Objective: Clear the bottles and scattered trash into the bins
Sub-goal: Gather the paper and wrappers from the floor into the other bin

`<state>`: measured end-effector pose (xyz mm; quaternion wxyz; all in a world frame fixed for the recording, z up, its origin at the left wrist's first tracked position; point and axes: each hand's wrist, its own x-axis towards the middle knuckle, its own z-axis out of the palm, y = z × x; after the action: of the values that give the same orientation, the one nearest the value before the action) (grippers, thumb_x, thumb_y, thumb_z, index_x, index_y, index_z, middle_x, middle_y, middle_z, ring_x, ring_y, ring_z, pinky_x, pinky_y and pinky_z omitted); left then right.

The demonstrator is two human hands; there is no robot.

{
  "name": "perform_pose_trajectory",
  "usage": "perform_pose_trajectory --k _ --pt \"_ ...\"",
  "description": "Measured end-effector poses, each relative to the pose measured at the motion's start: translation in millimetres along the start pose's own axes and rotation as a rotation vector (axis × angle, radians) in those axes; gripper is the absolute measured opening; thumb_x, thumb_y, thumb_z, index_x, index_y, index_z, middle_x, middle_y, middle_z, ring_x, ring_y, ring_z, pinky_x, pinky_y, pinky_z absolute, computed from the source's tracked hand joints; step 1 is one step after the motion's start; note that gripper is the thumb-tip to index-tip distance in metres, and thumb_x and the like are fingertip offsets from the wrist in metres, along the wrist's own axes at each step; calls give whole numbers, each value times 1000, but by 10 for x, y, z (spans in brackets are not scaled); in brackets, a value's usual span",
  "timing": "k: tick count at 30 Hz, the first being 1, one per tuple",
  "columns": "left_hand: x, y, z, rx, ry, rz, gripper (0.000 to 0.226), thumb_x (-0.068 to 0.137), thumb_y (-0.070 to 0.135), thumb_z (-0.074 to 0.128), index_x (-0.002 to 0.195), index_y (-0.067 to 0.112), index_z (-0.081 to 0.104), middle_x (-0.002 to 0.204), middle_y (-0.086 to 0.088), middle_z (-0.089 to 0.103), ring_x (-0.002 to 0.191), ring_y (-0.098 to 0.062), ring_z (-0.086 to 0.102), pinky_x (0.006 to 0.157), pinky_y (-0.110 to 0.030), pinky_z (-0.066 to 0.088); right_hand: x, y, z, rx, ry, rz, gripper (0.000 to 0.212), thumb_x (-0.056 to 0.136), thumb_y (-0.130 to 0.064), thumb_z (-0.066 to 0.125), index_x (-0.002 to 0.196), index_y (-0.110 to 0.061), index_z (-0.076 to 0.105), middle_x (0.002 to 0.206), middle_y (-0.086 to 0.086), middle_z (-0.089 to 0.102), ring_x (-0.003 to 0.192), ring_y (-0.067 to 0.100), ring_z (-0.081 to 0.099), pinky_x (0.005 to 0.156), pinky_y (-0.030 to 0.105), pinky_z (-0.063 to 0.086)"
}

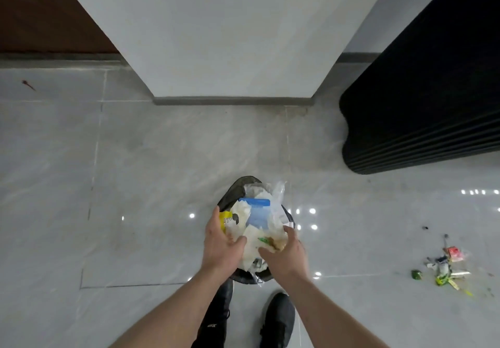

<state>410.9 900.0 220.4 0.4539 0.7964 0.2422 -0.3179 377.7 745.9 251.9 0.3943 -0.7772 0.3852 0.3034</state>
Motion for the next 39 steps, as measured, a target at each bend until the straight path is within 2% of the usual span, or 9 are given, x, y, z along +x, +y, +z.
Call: perform_pose_trajectory --k 3,6,10,13,21,24,28,33,39 --pt "-117 -23 -79 9 6 9 88 79 25 68 154 38 22 154 7 34 142 -14 37 117 -42 37 -136 53 -83 -28 -55 9 94 78 -28 79 155 -26 25 139 -2 44 122 17 47 97 27 41" --pt "-261 9 -143 68 16 16 75 93 44 61 156 32 22 157 7 30 145 -13 31 120 -37 31 -256 87 -141 -57 -66 -17 95 79 -30 76 157 -25 22 148 -5 39 132 14 44 103 25 39" --pt "-409 35 -268 188 -3 56 89 83 30 70 157 29 21 161 6 23 148 -14 24 123 -39 26 -373 86 -233 -74 -103 -4 95 80 -27 75 158 -20 22 155 -4 36 139 16 38 112 30 35" --pt "-600 206 -378 320 13 108 85 83 11 60 158 26 21 164 3 18 151 -19 19 123 -34 21 -511 84 -403 -59 -89 -22 86 79 -23 74 153 -22 31 149 -4 42 139 17 39 110 32 37" --pt "-1560 851 -302 782 -13 508 88 75 1 52 154 28 28 163 5 17 147 -21 25 119 -37 29 -1306 506 -1284 5 -56 33 89 85 -22 70 159 -23 21 162 0 24 144 21 35 112 28 36" --pt "-1984 1045 129 855 -58 581 81 75 4 53 150 27 35 159 6 22 148 -19 23 121 -32 24 -1528 852 -1786 26 -4 5 87 84 -26 68 158 -24 23 162 -1 25 143 19 38 114 29 36" --pt "-2544 1068 1032 892 -100 580 75 70 4 59 142 22 48 150 2 36 139 -25 39 116 -35 33 -1661 1584 -2450 45 56 -36 83 85 -26 67 157 -21 27 161 -2 27 139 18 44 111 26 37" --pt "-3240 1082 2289 918 -73 499 72 78 8 56 147 22 40 152 1 32 139 -23 35 115 -34 31 -1786 2954 -3225 5 72 -90 83 87 -27 65 158 -24 23 163 -5 21 135 19 47 107 28 42" --pt "-4006 954 3456 927 -143 340 67 85 15 50 149 27 34 158 4 22 141 -22 31 113 -35 33 -1962 4445 -4203 -149 52 23 84 85 -28 65 157 -26 22 164 1 17 139 25 43 110 32 39"
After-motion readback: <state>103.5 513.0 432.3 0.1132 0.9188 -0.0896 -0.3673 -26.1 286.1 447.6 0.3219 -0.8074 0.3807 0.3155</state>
